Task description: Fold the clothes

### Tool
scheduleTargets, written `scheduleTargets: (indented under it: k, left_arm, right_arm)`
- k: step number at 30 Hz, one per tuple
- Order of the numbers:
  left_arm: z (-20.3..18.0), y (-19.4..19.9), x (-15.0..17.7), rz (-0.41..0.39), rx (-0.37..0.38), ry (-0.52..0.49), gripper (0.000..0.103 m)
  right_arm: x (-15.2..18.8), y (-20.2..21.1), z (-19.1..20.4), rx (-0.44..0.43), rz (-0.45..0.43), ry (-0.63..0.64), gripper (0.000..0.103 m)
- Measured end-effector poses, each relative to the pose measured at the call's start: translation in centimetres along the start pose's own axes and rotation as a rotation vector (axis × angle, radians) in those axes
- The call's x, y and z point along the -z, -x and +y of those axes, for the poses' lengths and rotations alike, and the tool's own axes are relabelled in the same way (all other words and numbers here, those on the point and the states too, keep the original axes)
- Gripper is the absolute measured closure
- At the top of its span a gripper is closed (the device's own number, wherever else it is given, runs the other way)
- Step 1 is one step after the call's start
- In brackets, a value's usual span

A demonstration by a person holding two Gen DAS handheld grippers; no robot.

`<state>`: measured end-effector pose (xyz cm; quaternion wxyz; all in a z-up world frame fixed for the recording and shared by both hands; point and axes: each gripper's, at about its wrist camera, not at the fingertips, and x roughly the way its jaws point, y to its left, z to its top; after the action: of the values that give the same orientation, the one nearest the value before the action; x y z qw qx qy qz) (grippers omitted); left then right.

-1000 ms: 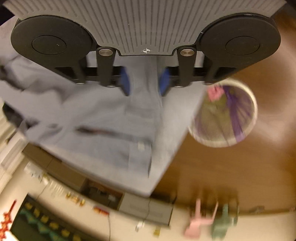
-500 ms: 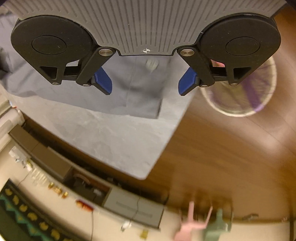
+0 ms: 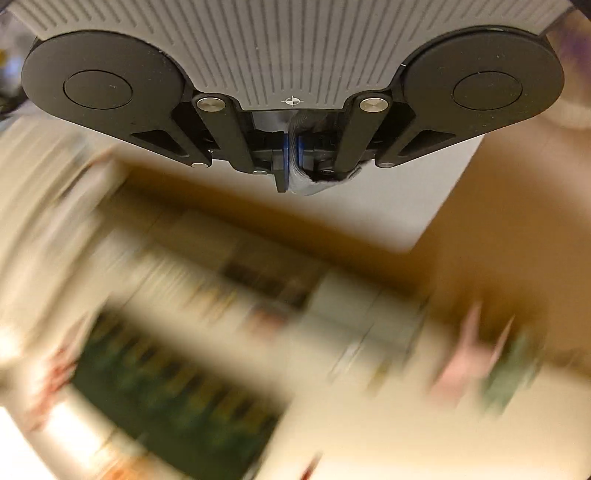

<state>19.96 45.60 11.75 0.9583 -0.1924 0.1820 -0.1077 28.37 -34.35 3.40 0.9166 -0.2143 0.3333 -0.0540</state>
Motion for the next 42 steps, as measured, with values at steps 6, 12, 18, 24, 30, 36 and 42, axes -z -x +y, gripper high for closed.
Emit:
scheduleTargets:
  k: [6,12,18,24,30,36,42]
  left_arm:
    - [0.5,5.6,5.0,0.198,-0.024,-0.098,0.103]
    - [0.8,3.9,11.5,0.442,-0.130,-0.119,0.103]
    - [-4.0,1.5,1.1,0.071,-0.101,-0.094,0.103]
    - [-1.6,-3.0,-0.3,0.011,-0.153,-0.057,0.103]
    - [3.1,-8.8,7.1,0.320,-0.325,-0.012,0.102]
    - [4.1,-7.4,7.2,0.302,-0.314,0.054,0.095]
    - [1.4,-8.2,5.7,0.310,-0.349,-0.036,0.101]
  right_arm:
    - [6.9,6.1,-0.3,0.023,0.066,0.138,0.102]
    - [15.4,4.3,4.7,-0.065,0.280,0.313,0.102]
    - [7.4,3.3,1.1,0.135,0.085,0.156,0.102]
    - [4.7,1.0,-1.3,0.278,0.011,0.051,0.101]
    - [11.0,-3.2,-0.4,0.151,0.211,0.034,0.033]
    - [13.7,-4.6,-1.6,0.174,0.288,-0.030,0.020]
    - [11.6,-4.2,-4.1,0.127,0.208,-0.134,0.102]
